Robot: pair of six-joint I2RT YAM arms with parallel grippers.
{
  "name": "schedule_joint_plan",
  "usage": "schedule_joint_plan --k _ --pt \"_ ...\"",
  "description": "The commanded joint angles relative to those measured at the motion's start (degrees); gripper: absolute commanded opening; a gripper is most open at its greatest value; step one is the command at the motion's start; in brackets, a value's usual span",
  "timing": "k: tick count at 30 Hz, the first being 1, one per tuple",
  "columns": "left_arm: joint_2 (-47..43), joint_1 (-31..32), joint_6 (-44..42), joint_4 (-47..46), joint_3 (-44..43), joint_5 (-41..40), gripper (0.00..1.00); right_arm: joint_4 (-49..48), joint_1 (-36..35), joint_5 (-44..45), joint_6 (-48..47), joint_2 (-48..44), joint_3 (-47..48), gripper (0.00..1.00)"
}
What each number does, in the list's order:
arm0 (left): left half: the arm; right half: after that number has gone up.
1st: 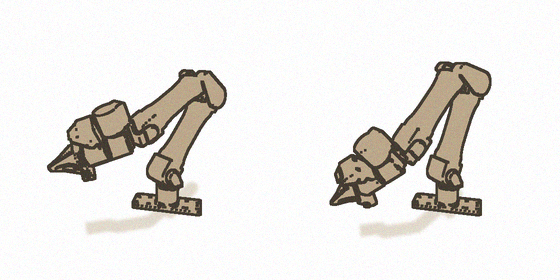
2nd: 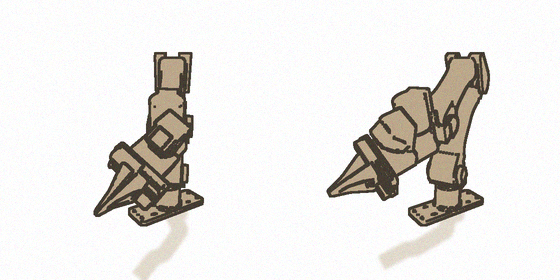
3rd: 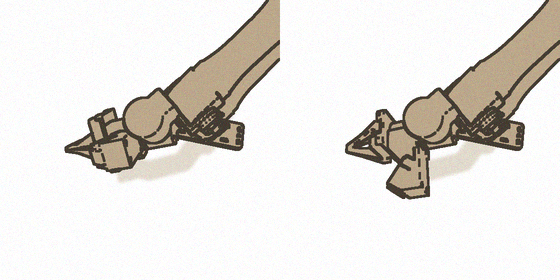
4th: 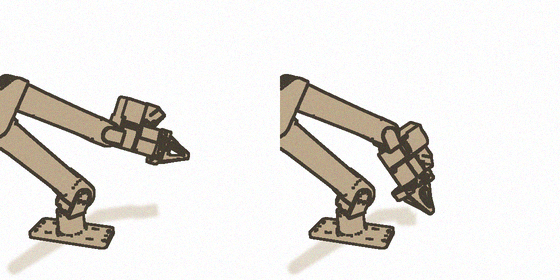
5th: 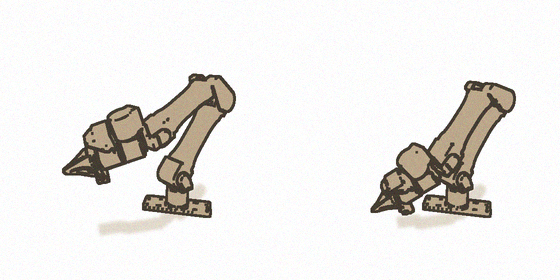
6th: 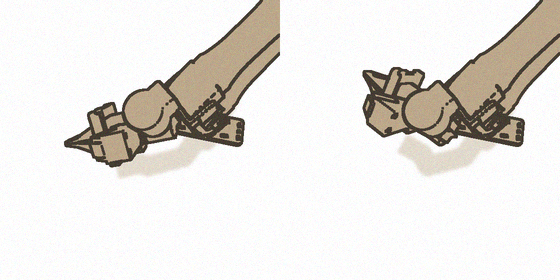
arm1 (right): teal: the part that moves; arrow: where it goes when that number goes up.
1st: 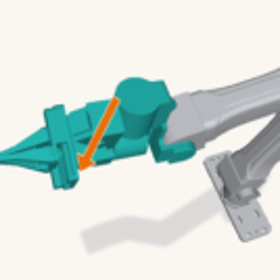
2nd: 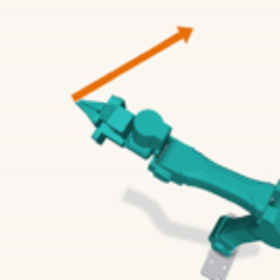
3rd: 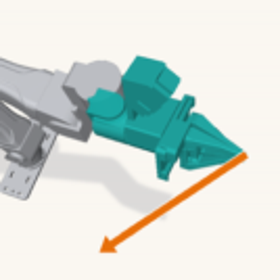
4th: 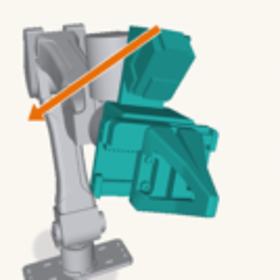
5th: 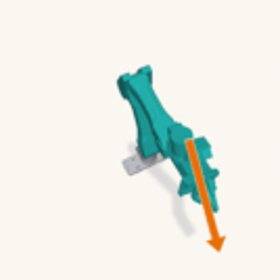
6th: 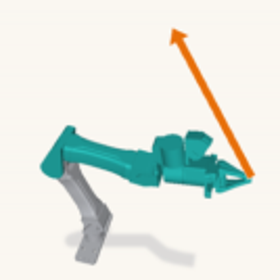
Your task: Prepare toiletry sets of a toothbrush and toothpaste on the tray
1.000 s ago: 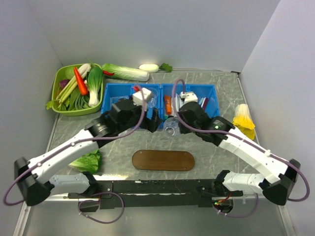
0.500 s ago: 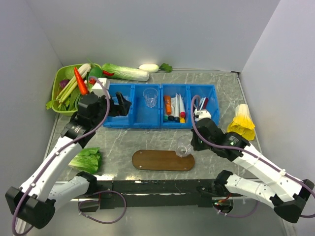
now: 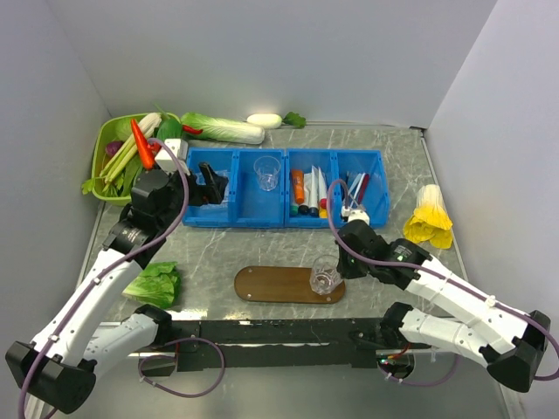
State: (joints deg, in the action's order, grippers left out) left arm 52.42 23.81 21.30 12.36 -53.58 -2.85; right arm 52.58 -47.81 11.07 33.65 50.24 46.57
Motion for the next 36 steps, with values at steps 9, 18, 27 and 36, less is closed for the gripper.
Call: schedule_joint_plan --k 9,18,27,36 --pt "0.13 -0.17 0.06 -2.34 0.23 0.74 0.97 -1.33 -0.7 1.5 3.18 0.04 -2.53 0.0" --pt "0.4 -0.17 0.06 -2.52 0.32 1.27 0.97 -0.63 -0.79 2.46 3.35 1.09 -2.97 0.0" --pt "0.57 -0.17 -0.03 -2.52 0.32 1.8 0.97 -0.72 -0.97 3.08 3.53 2.58 -3.76 0.0" --pt "0.57 -0.17 0.06 -2.6 0.32 1.97 0.97 -1.42 -1.41 3.43 3.7 3.02 -4.38 0.0"
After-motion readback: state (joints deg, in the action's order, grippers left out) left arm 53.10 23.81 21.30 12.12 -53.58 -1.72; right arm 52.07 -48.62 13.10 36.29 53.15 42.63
